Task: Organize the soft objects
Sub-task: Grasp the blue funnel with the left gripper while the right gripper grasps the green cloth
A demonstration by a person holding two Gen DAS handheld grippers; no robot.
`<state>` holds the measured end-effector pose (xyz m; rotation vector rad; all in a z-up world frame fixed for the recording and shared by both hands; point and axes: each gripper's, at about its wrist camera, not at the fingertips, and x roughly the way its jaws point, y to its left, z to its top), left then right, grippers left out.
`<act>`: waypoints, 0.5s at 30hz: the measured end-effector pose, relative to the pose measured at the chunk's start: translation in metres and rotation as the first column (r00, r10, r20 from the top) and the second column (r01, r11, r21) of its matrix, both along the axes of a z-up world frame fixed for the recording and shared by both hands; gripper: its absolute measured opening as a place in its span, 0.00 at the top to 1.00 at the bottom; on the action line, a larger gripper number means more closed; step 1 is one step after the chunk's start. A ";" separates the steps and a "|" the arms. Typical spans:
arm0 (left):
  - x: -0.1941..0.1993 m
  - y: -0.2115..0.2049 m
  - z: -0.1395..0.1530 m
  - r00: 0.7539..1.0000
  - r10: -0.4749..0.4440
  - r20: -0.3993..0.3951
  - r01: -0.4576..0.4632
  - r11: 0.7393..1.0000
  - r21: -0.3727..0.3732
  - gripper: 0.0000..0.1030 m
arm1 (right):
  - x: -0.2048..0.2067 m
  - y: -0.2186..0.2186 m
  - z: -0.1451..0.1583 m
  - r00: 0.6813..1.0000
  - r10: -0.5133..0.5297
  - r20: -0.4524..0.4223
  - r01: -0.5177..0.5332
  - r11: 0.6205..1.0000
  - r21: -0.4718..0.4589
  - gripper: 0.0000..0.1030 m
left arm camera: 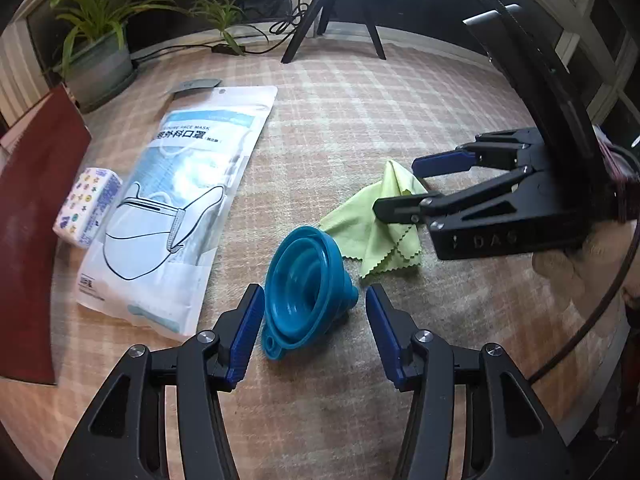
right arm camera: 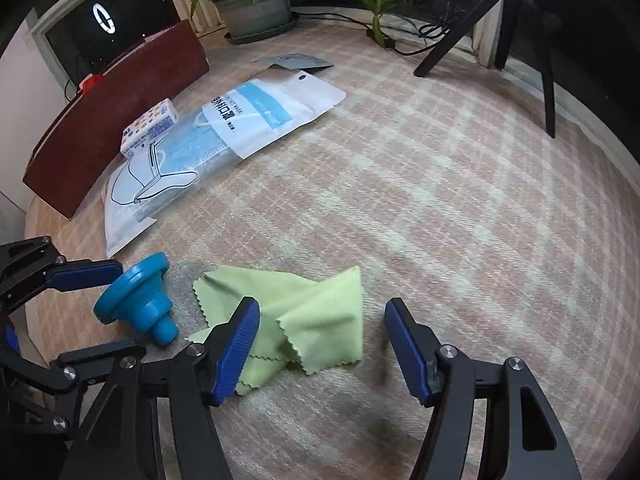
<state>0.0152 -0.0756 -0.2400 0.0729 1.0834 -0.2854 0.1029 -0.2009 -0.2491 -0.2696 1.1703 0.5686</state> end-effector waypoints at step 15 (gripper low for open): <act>0.001 -0.003 -0.012 1.000 0.000 -0.006 0.000 1.000 -0.025 0.74 | -0.014 0.013 0.000 0.998 0.045 0.039 -0.043 0.998 -0.049 0.65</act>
